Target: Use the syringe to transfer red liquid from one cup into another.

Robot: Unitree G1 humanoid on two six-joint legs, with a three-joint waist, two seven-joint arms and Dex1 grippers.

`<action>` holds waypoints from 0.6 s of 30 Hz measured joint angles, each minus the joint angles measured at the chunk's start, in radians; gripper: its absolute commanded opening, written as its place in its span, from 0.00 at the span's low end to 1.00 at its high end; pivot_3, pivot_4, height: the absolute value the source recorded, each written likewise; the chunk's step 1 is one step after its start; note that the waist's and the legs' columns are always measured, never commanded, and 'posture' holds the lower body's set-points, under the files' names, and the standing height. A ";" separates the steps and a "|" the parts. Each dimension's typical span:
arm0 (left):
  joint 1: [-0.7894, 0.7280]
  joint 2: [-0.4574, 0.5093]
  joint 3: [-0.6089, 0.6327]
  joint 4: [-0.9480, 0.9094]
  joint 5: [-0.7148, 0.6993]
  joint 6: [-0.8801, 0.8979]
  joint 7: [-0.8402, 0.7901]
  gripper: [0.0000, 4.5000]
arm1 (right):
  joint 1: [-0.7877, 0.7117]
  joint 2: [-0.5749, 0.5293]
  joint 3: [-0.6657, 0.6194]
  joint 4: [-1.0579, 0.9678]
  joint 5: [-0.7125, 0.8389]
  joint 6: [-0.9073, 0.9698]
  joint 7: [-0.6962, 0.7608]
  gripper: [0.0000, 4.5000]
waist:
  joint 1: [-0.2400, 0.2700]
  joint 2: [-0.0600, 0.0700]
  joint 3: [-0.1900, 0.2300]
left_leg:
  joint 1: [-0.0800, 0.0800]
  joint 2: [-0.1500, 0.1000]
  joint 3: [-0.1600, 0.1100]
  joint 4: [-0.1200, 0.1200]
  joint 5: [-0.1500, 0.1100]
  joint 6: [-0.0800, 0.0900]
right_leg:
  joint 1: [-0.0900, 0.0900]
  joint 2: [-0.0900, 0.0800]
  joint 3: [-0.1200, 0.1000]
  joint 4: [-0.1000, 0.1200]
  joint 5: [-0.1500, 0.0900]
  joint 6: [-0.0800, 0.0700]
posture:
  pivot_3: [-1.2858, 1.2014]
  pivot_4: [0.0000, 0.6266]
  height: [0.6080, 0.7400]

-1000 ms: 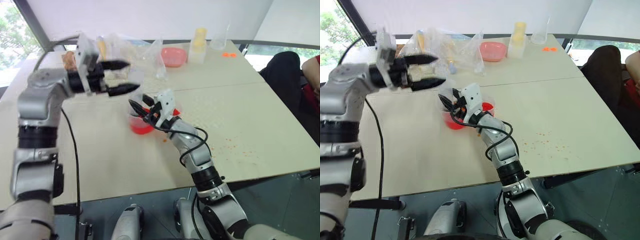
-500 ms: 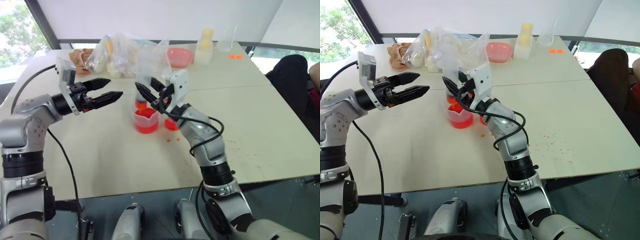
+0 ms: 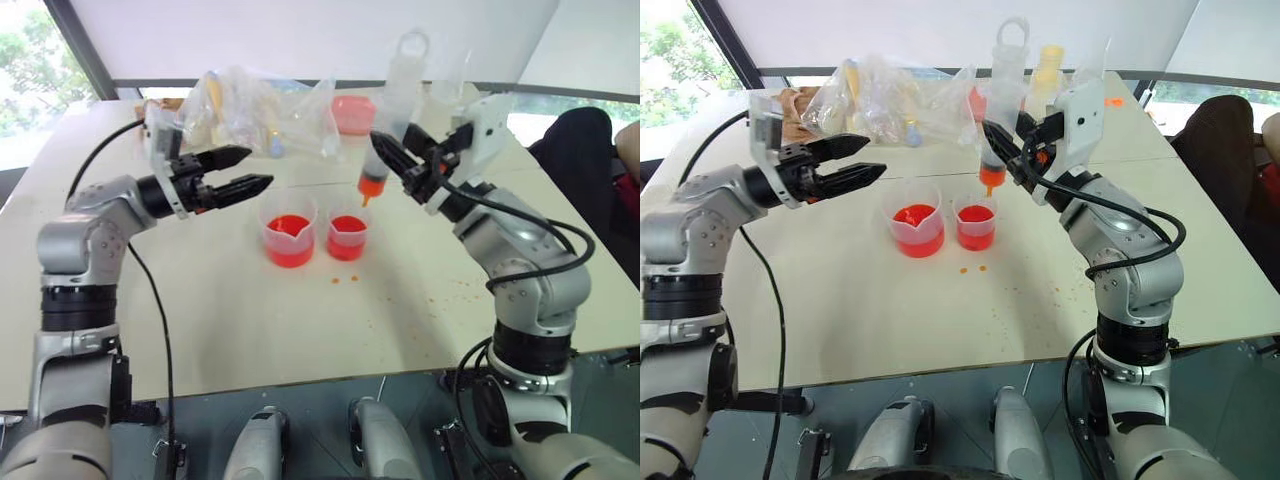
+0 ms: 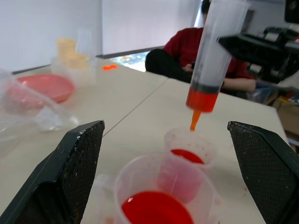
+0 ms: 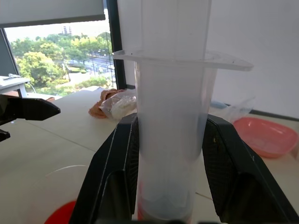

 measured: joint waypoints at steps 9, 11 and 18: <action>-0.326 -0.240 -0.091 0.230 0.090 -0.245 -0.022 0.98 | 0.067 0.037 0.061 -0.018 0.009 0.011 -0.053 0.31 | 0.026 0.000 0.000 | -0.002 -0.001 0.001 0.002 0.000 0.000 | 0.000 -0.001 0.000 -0.002 0.000 0.000 | 0.52 0.24 1.00; -0.388 -0.278 -0.091 0.290 0.106 -0.304 -0.019 0.98 | 0.069 0.038 0.067 -0.018 0.004 0.001 -0.061 0.31 | 0.025 0.000 0.000 | -0.002 -0.001 0.001 0.002 0.000 0.000 | 0.000 -0.001 0.000 -0.002 0.000 0.000 | 0.52 0.24 1.00; -0.482 -0.331 -0.089 0.433 0.152 -0.445 -0.016 0.98 | 0.092 0.048 0.111 -0.018 -0.031 -0.038 -0.080 0.31 | 0.022 0.000 0.000 | -0.001 -0.001 0.001 0.002 0.000 0.001 | 0.000 0.000 0.000 -0.002 0.000 0.000 | 0.52 0.24 1.00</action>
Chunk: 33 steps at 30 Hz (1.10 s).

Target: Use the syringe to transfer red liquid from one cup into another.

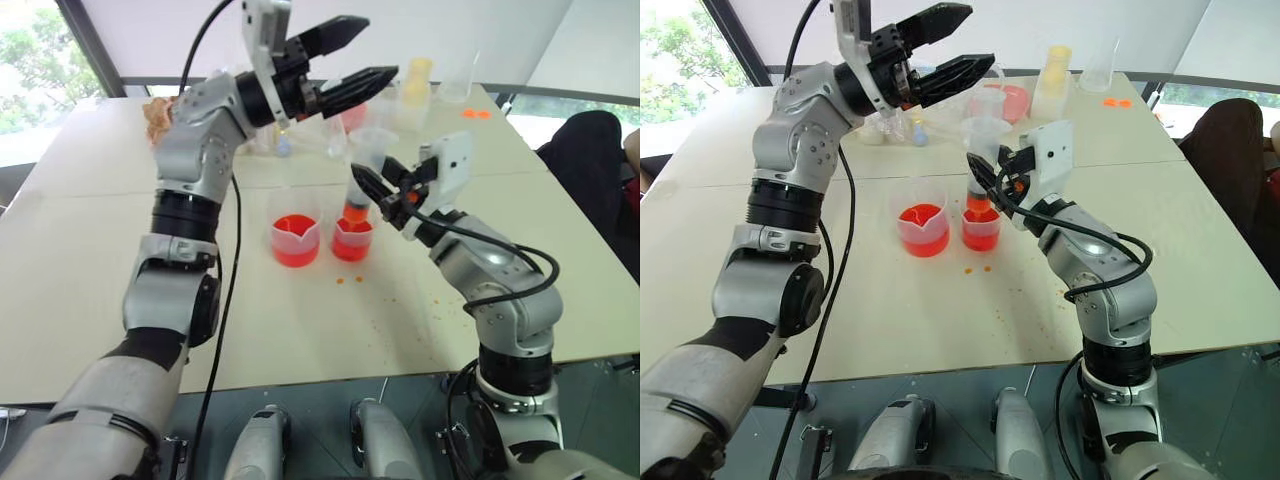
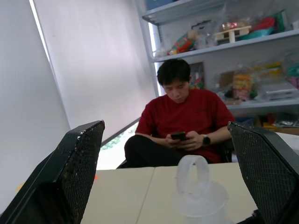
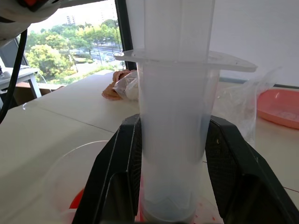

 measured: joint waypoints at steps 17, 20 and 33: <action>-0.050 0.005 -0.009 0.217 0.145 -0.192 -0.044 0.98 | 0.006 0.006 0.023 0.004 -0.029 -0.020 -0.012 0.31 | 0.004 0.000 0.000 | -0.001 0.000 0.000 0.000 0.000 0.000 | 0.000 0.000 0.000 0.000 0.000 0.000 | 0.52 0.24 1.00; -0.067 0.001 -0.013 0.253 0.170 -0.214 -0.033 0.98 | 0.009 0.005 0.025 0.010 -0.039 -0.020 -0.011 0.31 | 0.004 0.000 0.000 | -0.001 0.000 0.000 0.000 0.000 0.000 | 0.000 0.000 0.000 0.000 0.000 0.000 | 0.52 0.24 1.00; -0.077 -0.022 -0.073 0.253 0.233 -0.253 -0.048 0.01 | 0.023 0.009 0.032 0.019 -0.069 -0.030 -0.008 0.31 | 0.004 0.000 0.000 | -0.001 0.000 0.000 0.000 0.000 0.000 | 0.000 0.000 0.000 0.000 0.000 0.000 | 0.52 0.24 1.00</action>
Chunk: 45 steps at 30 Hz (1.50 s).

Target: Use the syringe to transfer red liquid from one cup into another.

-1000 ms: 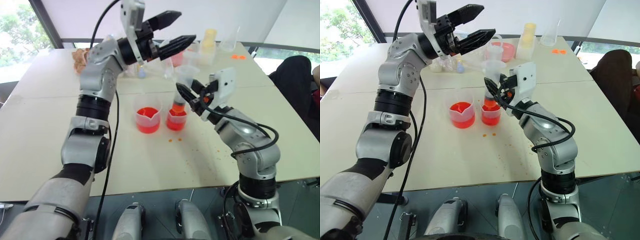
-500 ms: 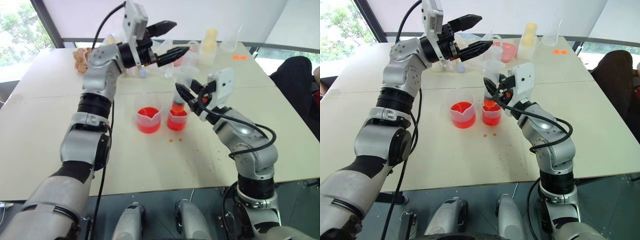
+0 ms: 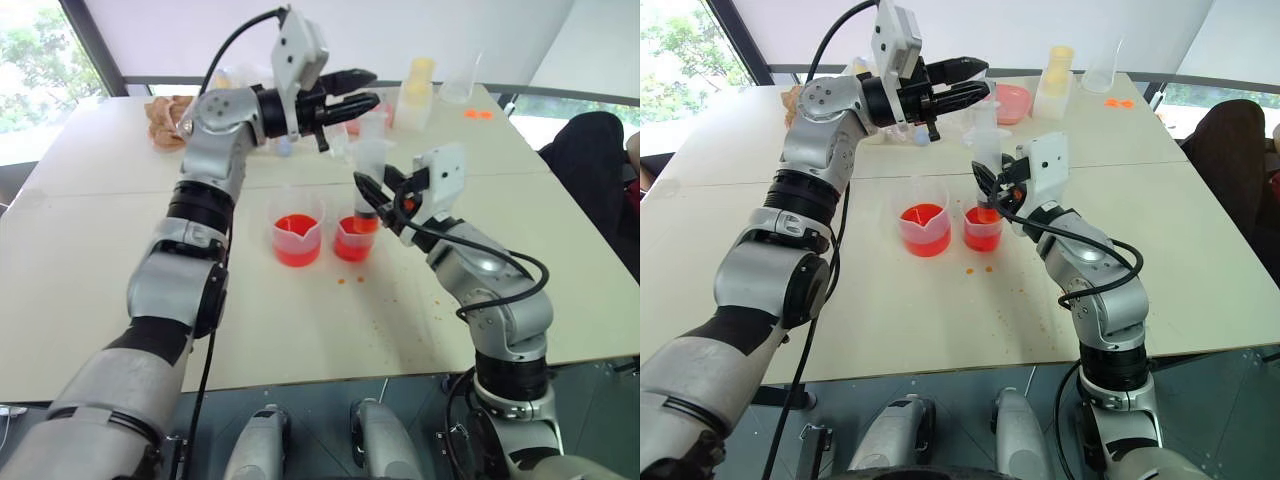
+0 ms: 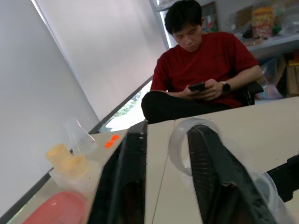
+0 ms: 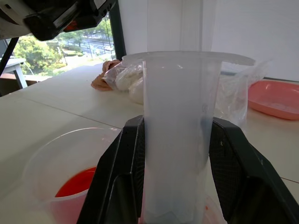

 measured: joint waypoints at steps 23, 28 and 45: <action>0.129 -0.016 0.039 -0.210 -0.050 0.175 -0.025 0.01 | -0.057 -0.031 -0.003 0.042 0.012 -0.011 0.036 0.31 | 0.000 0.000 0.000 | 0.000 0.000 0.000 0.000 0.000 0.000 | 0.000 0.000 0.000 0.000 0.000 0.000 | 0.52 0.24 1.00; 0.122 -0.019 0.039 -0.209 -0.049 0.165 -0.017 0.01 | -0.091 -0.039 -0.022 0.042 0.031 0.007 0.036 0.31 | 0.000 0.000 0.000 | 0.000 0.000 0.000 0.000 0.000 0.000 | 0.000 0.000 0.000 0.000 0.000 0.000 | 0.52 0.24 1.00; 0.141 0.001 0.042 -0.156 -0.074 0.246 -0.037 0.69 | -0.179 -0.044 -0.108 0.041 0.055 -0.003 -0.007 0.31 | -0.002 0.001 0.000 | 0.001 0.000 0.000 0.000 0.000 0.000 | 0.000 0.000 0.000 0.001 0.000 0.000 | 0.52 0.24 1.00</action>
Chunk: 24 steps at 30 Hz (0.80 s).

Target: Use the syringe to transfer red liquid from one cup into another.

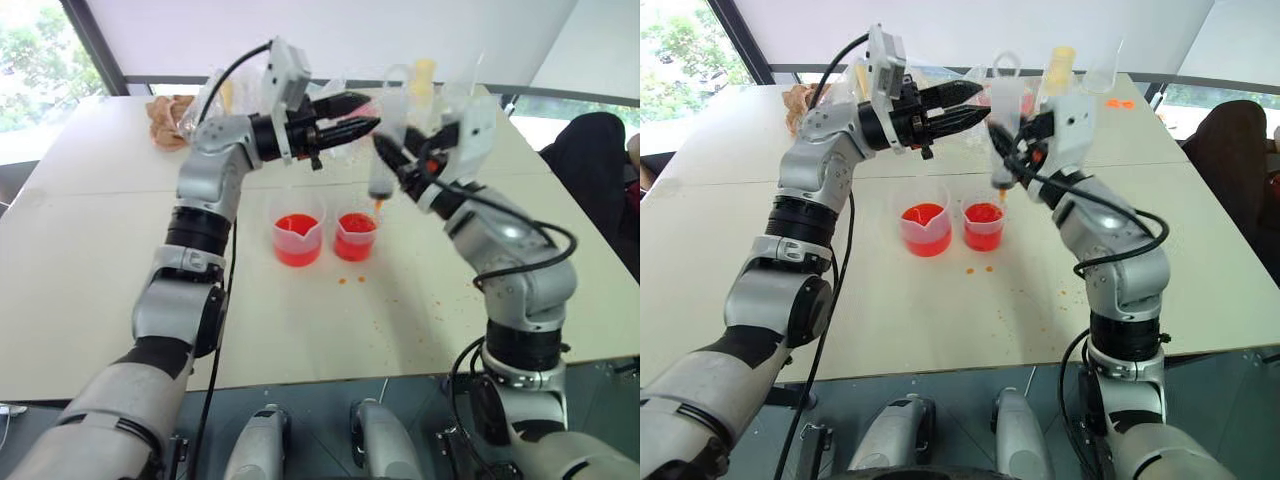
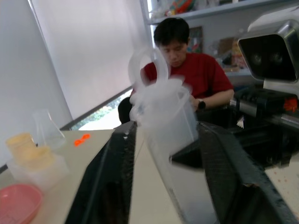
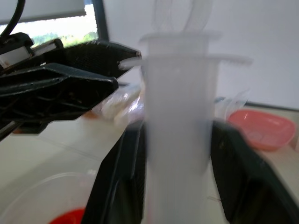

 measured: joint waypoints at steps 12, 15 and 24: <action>0.083 0.152 0.104 -0.126 -0.135 0.236 -0.022 0.69 | -0.054 0.028 -0.091 -0.046 0.149 0.044 -0.054 0.31 | 0.001 0.000 0.000 | 0.000 0.001 0.000 0.000 0.000 0.000 | 0.000 -0.001 0.000 0.001 0.000 0.000 | 0.52 0.24 1.00; 0.301 0.275 0.021 -0.408 -0.167 0.366 -0.110 0.69 | -0.068 -0.103 -0.168 -0.003 0.245 0.219 -0.055 0.31 | -0.001 0.000 0.000 | -0.001 0.003 0.000 -0.001 0.000 0.000 | 0.000 -0.001 0.001 0.000 0.000 0.000 | 0.52 0.24 1.00; 0.576 0.417 -0.012 -0.950 -0.309 0.590 -0.078 0.69 | -0.103 -0.358 -0.357 0.439 0.335 0.826 -0.030 0.31 | 0.004 0.001 0.000 | 0.002 0.004 0.001 -0.001 0.000 0.000 | 0.004 -0.001 0.001 -0.004 -0.002 -0.003 | 0.52 0.24 1.00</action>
